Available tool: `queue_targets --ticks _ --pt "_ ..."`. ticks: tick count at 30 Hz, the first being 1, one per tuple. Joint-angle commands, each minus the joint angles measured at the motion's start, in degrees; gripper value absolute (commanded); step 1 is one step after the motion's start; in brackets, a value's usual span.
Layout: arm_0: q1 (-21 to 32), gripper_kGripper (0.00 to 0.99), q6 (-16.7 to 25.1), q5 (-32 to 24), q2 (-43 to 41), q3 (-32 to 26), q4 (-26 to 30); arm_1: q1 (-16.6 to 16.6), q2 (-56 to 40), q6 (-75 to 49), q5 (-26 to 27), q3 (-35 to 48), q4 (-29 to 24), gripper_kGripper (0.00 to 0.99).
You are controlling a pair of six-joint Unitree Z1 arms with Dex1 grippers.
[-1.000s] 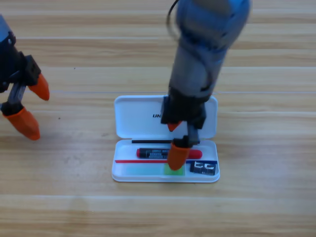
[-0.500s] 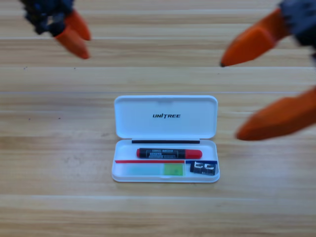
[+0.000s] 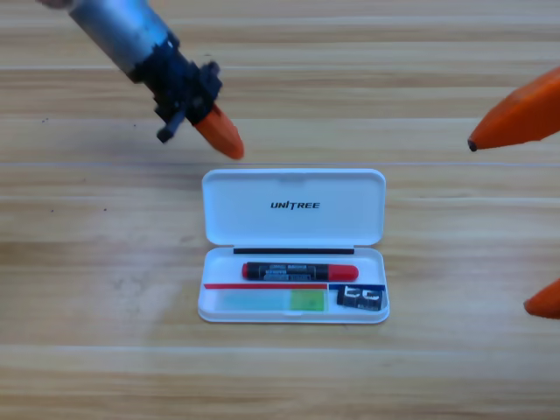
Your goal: Clean up eraser and pencils
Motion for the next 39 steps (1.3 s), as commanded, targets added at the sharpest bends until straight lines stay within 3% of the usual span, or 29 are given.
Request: queue_targets --ticks 1,13,24,39 --pt "0.9 0.0 0.1 -3.5 7.3 -0.4 -0.6 -0.6 0.6 0.2 0.6 2.4 -1.1 0.989" --pt "0.9 0.0 -0.5 -7.5 10.1 0.4 1.1 -0.5 1.9 0.5 1.6 2.1 -1.8 0.989" --pt "0.0 0.0 -0.5 -9.8 9.7 0.6 6.7 -0.6 2.0 0.5 1.6 2.3 -1.8 0.989" --pt "-4.3 0.0 -0.4 -9.4 9.8 4.0 6.7 -0.6 2.5 0.5 2.9 2.4 -1.8 0.989"
